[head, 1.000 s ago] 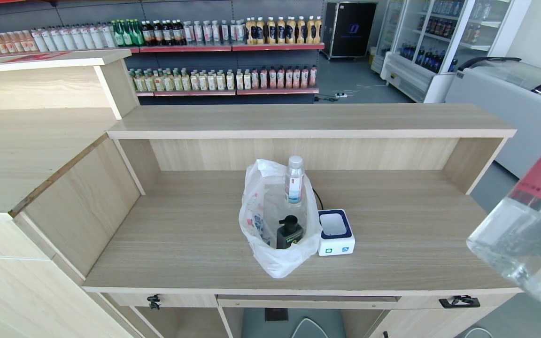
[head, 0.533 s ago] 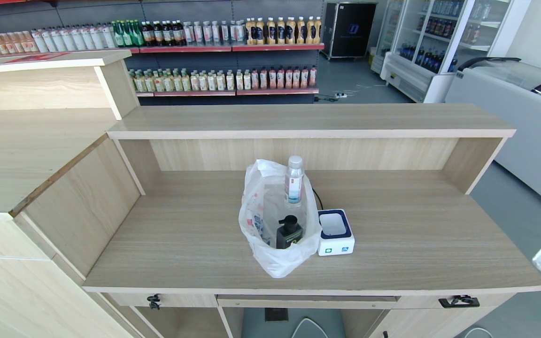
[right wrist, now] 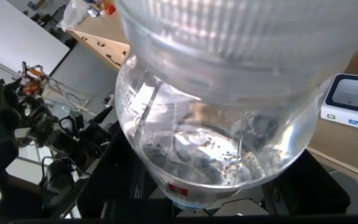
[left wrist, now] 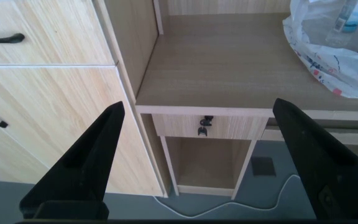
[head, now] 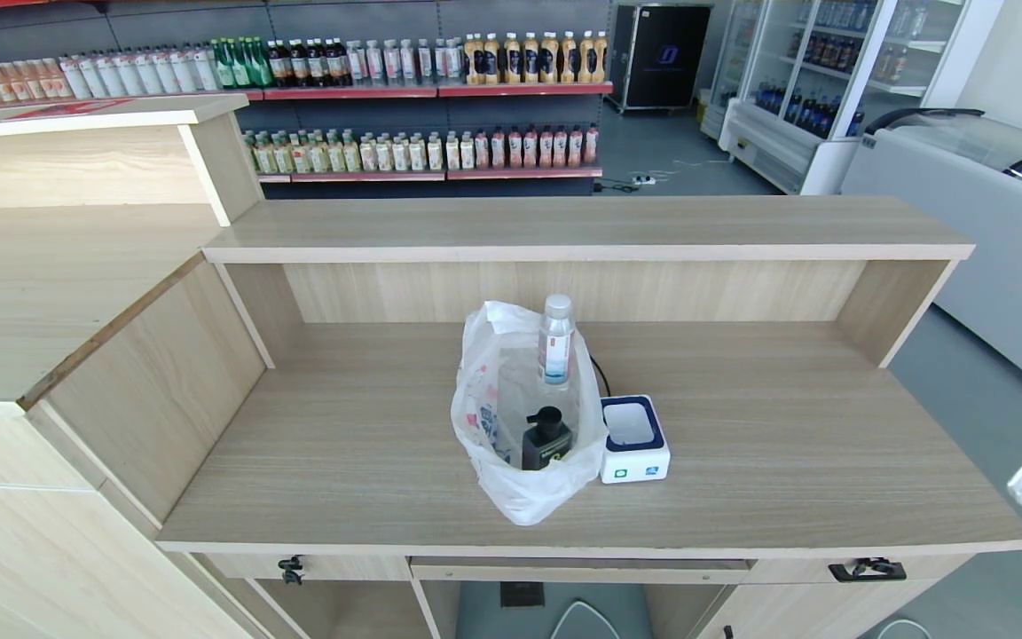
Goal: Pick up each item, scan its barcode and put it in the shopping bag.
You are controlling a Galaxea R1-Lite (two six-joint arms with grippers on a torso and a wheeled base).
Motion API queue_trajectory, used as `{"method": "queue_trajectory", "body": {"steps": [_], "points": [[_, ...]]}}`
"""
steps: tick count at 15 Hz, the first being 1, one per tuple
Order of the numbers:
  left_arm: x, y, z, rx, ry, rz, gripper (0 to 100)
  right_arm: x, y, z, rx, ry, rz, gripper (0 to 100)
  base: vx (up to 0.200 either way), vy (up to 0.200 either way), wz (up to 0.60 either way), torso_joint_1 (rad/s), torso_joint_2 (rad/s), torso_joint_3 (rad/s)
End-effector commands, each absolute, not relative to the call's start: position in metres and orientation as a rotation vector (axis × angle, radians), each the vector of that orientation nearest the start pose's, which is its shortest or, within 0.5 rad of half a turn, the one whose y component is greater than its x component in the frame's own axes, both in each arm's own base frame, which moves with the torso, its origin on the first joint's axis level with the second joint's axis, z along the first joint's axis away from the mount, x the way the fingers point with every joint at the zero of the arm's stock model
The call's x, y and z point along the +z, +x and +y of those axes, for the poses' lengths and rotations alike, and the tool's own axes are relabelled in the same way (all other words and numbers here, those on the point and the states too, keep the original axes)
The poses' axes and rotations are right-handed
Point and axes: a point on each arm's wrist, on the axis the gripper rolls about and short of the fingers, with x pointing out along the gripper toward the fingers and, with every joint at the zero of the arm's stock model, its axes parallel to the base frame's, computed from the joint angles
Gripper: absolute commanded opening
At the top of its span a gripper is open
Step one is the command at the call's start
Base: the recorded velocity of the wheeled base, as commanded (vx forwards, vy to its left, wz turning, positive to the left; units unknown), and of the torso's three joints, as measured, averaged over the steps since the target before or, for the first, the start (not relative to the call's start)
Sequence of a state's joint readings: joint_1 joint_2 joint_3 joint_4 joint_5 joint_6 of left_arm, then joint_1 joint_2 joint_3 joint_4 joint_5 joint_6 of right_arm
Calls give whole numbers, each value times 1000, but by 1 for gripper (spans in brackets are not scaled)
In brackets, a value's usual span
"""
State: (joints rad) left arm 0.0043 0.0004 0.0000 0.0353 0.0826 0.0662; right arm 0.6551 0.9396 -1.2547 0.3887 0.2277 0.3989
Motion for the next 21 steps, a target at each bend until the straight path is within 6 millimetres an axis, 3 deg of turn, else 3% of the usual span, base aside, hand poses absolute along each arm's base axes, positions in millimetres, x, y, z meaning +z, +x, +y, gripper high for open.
{"method": "queue_trajectory", "body": {"steps": [1,3,6,9,10,13,17,21], "points": [[72,-23,2,86,67,38,100,360,52,45,840,357,248,0,0,0,0,0,0,0],[72,-23,2,86,67,38,100,358,54,43,793,346,240,0,0,0,0,0,0,0],[72,-23,2,86,67,38,100,337,71,39,616,201,214,0,0,0,0,0,0,0],[72,-23,2,86,67,38,100,297,129,29,363,16,43,0,0,0,0,0,0,0],[72,-23,2,86,67,38,100,292,138,26,333,5,25,0,0,0,0,0,0,0],[72,-23,2,86,67,38,100,252,192,6,177,-147,-38,0,0,0,0,0,0,0],[72,-23,2,86,67,38,100,238,219,-5,85,-236,-65,0,0,0,0,0,0,0],[72,-23,2,86,67,38,100,220,245,-12,-131,-423,-49,0,0,0,0,0,0,0]]}}
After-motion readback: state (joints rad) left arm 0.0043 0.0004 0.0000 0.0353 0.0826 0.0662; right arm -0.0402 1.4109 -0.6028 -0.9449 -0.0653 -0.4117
